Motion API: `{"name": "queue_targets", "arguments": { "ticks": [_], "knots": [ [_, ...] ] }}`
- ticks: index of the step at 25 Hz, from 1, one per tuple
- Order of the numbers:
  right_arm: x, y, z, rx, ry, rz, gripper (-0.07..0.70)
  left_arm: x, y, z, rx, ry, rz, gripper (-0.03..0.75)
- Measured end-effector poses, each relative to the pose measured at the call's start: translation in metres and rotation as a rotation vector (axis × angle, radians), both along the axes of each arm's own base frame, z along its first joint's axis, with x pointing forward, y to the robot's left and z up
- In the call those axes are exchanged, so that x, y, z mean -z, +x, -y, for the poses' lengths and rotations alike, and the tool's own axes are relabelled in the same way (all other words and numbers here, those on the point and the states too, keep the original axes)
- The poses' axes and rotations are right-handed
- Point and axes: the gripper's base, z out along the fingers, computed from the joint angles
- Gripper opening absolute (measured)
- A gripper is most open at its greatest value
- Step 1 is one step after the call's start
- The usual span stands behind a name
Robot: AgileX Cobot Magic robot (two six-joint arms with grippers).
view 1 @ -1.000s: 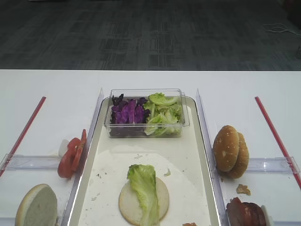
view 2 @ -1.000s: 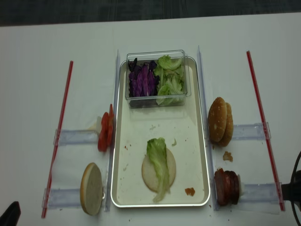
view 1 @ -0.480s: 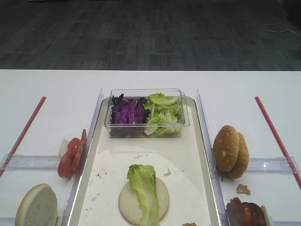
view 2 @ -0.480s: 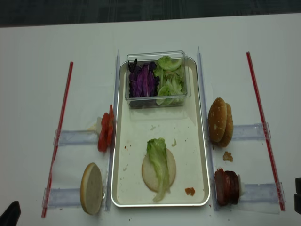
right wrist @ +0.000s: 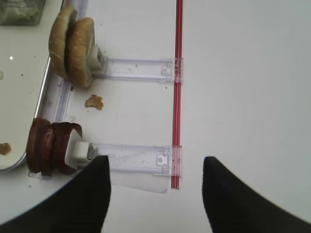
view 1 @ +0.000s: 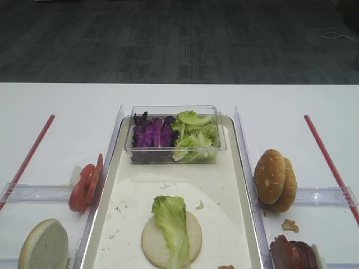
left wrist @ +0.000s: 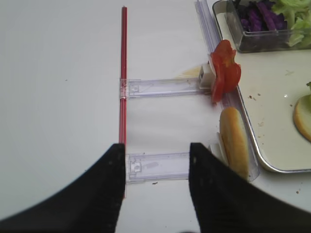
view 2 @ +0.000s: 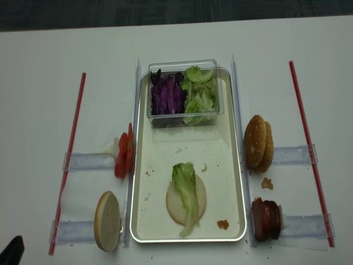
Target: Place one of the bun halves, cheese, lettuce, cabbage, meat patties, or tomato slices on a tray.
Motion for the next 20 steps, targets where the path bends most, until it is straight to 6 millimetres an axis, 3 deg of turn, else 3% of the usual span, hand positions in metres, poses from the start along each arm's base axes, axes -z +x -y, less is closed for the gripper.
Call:
{"name": "queue_targets", "arguments": {
  "ticks": [11, 20],
  "knots": [
    [-0.001, -0.031, -0.002, -0.001, -0.012, 0.206, 0.436, 0.0, 0.0, 0.0, 0.0, 0.0, 0.0, 0.297],
    [-0.001, -0.033, -0.002, -0.003, -0.018, 0.216, 0.436, 0.0, 0.0, 0.0, 0.0, 0.0, 0.0, 0.297]
  ]
}}
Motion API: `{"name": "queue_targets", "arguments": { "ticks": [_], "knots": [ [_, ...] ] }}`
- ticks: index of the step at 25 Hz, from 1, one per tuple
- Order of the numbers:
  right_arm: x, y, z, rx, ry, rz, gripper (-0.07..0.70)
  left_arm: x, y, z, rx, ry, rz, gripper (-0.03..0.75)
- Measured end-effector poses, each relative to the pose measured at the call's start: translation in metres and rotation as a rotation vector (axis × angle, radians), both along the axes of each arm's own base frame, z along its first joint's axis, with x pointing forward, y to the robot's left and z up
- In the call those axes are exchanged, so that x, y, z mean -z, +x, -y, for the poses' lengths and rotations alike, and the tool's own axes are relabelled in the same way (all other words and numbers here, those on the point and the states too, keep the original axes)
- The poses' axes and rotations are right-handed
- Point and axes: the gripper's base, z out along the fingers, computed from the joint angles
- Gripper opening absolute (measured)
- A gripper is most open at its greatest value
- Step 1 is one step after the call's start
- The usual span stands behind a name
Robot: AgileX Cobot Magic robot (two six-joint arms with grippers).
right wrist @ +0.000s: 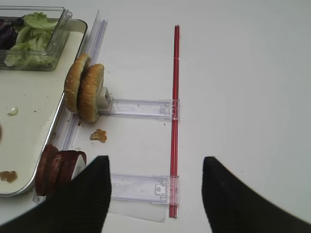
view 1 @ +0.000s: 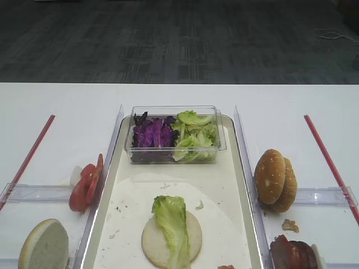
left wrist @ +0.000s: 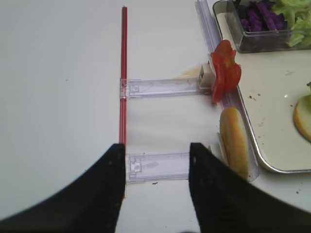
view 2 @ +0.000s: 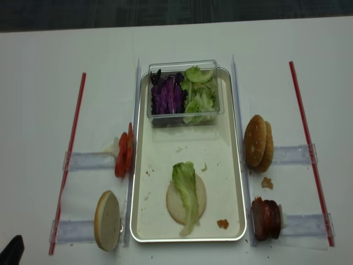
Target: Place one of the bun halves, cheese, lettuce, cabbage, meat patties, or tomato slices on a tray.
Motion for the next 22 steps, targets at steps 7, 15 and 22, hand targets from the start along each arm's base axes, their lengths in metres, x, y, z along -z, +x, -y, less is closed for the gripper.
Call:
{"name": "queue_targets", "arguments": {
  "ticks": [7, 15, 22],
  "knots": [
    [0.0, 0.0, 0.0, 0.0, 0.0, 0.0, 0.434, 0.0, 0.0, 0.0, 0.0, 0.0, 0.0, 0.297],
    [0.0, 0.0, 0.0, 0.0, 0.0, 0.0, 0.434, 0.0, 0.0, 0.0, 0.0, 0.0, 0.0, 0.297],
    [0.0, 0.0, 0.0, 0.0, 0.0, 0.0, 0.434, 0.0, 0.0, 0.0, 0.0, 0.0, 0.0, 0.297]
  ]
}}
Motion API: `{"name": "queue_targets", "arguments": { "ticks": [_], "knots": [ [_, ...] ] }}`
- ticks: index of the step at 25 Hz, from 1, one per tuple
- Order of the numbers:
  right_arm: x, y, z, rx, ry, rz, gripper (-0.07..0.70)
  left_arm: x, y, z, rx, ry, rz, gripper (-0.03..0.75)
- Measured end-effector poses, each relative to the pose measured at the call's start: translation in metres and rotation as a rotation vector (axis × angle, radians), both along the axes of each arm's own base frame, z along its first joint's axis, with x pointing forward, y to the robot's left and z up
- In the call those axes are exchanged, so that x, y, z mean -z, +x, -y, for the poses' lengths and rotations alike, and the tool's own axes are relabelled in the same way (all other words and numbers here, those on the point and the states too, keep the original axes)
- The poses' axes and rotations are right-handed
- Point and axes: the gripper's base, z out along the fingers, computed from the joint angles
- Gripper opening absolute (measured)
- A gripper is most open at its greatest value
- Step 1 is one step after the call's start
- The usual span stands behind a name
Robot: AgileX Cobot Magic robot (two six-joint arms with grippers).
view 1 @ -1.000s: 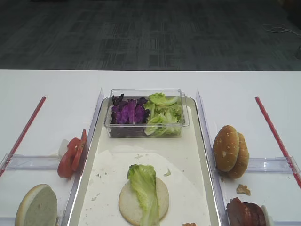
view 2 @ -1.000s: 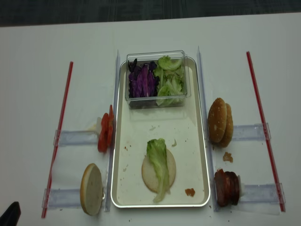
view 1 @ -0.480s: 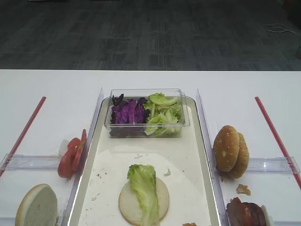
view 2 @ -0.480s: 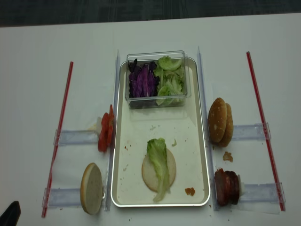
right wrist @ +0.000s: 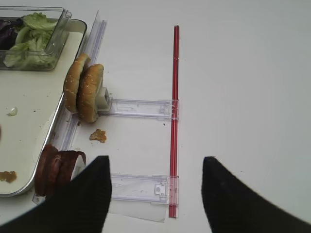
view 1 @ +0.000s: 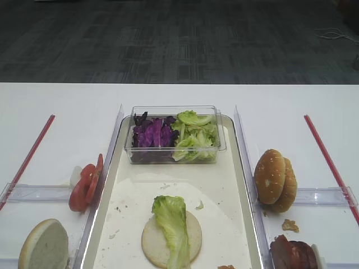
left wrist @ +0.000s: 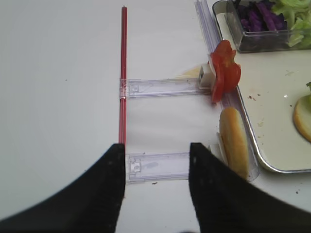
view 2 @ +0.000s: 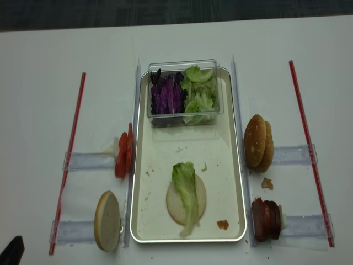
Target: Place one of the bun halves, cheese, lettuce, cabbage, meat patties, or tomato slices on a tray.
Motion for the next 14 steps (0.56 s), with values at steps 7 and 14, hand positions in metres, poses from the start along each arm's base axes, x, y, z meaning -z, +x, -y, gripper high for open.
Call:
{"name": "queue_targets", "arguments": {
  "ticks": [7, 14],
  "knots": [
    [0.0, 0.0, 0.0, 0.0, 0.0, 0.0, 0.433, 0.0, 0.0, 0.0, 0.0, 0.0, 0.0, 0.297],
    [0.0, 0.0, 0.0, 0.0, 0.0, 0.0, 0.433, 0.0, 0.0, 0.0, 0.0, 0.0, 0.0, 0.297]
  ]
}}
